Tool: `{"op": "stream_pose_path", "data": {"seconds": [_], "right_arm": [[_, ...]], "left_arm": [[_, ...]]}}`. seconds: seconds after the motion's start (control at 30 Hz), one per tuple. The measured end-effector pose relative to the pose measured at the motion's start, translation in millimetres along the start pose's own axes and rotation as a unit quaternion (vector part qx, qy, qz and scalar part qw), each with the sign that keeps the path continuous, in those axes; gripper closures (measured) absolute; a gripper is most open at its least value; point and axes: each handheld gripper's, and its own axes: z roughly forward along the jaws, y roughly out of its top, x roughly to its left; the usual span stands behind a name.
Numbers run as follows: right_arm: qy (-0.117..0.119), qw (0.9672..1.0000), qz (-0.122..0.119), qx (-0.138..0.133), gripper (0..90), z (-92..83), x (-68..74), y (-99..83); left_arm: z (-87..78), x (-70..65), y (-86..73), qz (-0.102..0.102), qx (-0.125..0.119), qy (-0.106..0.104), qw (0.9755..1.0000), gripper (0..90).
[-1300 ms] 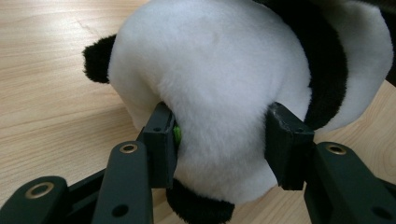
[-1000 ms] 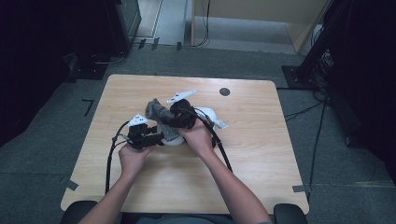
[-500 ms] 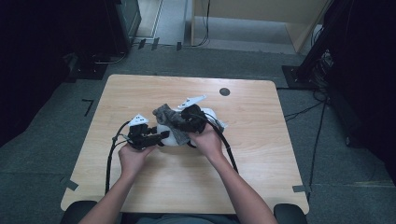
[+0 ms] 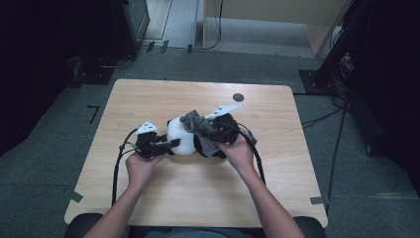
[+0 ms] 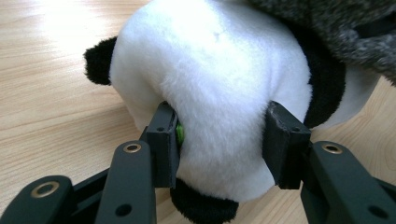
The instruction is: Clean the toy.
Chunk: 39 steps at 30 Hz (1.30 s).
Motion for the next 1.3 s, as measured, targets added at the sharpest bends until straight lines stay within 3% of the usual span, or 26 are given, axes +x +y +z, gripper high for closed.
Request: {"op": "stream_pose_path", "data": {"seconds": [0.37, 0.9, 1.13, 1.3], "right_arm": [[-0.006, 0.9996, 0.020, -0.016, 80.1, -22.6, -17.5, -15.2], [-0.028, 0.9985, 0.041, -0.024, 79.8, -43.1, -28.8, -33.1], [-0.020, 0.9986, 0.036, -0.033, 79.6, -48.0, -21.8, -22.7], [-0.013, 0.9987, 0.012, -0.048, 79.7, -50.1, -6.4, -0.4]], "left_arm": [[0.3, 1.5, -0.1, -0.005, -0.003, -0.005, 1.0000, 53.2], [0.4, 3.6, -1.1, -0.008, -0.003, -0.007, 0.9999, 53.2], [-0.6, 5.9, -1.1, -0.017, 0.002, -0.009, 0.9998, 52.9], [-0.9, 4.2, -0.7, -0.016, 0.002, -0.005, 0.9999, 52.6]]}}
